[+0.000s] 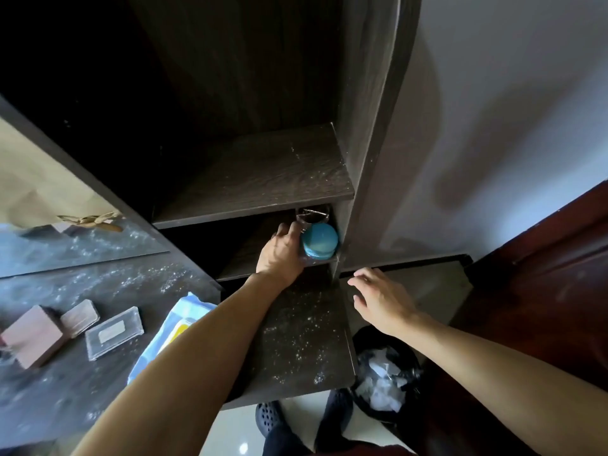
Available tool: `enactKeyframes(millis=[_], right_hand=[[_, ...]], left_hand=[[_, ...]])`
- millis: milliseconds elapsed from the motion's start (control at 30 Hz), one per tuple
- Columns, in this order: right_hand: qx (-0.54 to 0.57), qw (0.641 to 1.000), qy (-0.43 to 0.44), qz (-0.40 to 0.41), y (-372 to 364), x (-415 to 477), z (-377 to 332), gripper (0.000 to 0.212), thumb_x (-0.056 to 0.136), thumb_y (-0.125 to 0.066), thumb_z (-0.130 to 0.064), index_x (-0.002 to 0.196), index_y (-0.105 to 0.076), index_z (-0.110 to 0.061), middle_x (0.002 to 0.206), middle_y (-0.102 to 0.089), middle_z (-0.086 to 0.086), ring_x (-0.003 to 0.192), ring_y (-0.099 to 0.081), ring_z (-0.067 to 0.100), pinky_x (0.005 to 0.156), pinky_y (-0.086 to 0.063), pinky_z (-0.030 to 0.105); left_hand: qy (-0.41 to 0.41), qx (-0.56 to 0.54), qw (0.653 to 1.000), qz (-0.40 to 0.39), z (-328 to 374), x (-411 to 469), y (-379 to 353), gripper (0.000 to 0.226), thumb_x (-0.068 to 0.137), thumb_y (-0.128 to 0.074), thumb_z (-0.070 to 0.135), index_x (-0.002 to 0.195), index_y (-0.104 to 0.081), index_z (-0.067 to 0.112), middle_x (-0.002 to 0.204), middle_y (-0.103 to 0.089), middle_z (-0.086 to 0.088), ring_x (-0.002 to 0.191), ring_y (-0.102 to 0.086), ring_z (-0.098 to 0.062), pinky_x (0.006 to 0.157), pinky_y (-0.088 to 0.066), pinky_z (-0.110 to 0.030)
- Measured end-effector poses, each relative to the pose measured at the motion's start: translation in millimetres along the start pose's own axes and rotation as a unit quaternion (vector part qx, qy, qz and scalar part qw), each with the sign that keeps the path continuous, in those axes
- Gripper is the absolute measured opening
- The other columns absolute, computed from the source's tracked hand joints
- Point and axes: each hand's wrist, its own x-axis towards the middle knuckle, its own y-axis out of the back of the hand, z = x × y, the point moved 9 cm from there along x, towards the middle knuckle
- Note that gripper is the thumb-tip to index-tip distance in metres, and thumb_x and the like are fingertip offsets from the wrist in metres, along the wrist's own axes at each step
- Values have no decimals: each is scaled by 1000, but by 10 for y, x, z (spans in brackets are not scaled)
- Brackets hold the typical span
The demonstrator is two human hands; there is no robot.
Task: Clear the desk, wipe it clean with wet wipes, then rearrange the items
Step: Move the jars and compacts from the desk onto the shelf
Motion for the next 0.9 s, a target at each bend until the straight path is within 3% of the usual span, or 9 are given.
enactKeyframes(millis=[133,300,467,633,800,900], right_hand=[[-1,999,47,-17,-42,158,-449,33,92,-49,-28,122,-53,-19,127,-51,-4,112,-53,16,79,-51,35],[13,990,139,-17,-99,386,-1271,34,93,-48,-27,125,-53,-19,128,-51,-4,117,-50,16,84,-52,36],[49,976,208,-27,-164,566,-2164,33,90,-49,-24,123,-56,-19,124,-54,-5,114,-52,17,82,-49,36],[36,961,267,-58,-372,699,-3071,32,88,-49,-21,119,-57,-18,123,-55,-2,117,-50,19,83,-47,36],[30,954,290,-63,-651,868,-3957,34,88,-47,-21,121,-56,-20,122,-55,-5,115,-51,17,84,-46,34],[35,957,284,-55,-820,1000,-4472,31,87,-49,-21,116,-60,-18,117,-58,-3,111,-54,20,80,-49,36]], left_hand=[[20,43,998,40,-375,-377,277,41,82,-62,19,122,-54,18,118,-57,-7,102,-60,-31,80,-48,-37],[86,50,993,69,-1040,-1049,619,24,81,-52,17,104,-60,16,105,-63,-5,94,-61,-35,72,-47,-38],[169,56,979,100,-1848,-1762,910,25,84,-49,12,106,-61,16,109,-64,-3,98,-61,-31,72,-46,-38],[240,57,961,126,-2621,-2367,1205,18,87,-53,22,101,-61,14,106,-64,-4,95,-61,-33,70,-44,-37],[263,37,954,141,-3408,-2807,1437,5,85,-54,20,81,-53,17,91,-63,-3,81,-61,-33,58,-36,-32],[262,28,954,142,-3936,-2981,1569,10,87,-53,23,90,-58,16,94,-63,-3,83,-61,-31,63,-43,-35]])
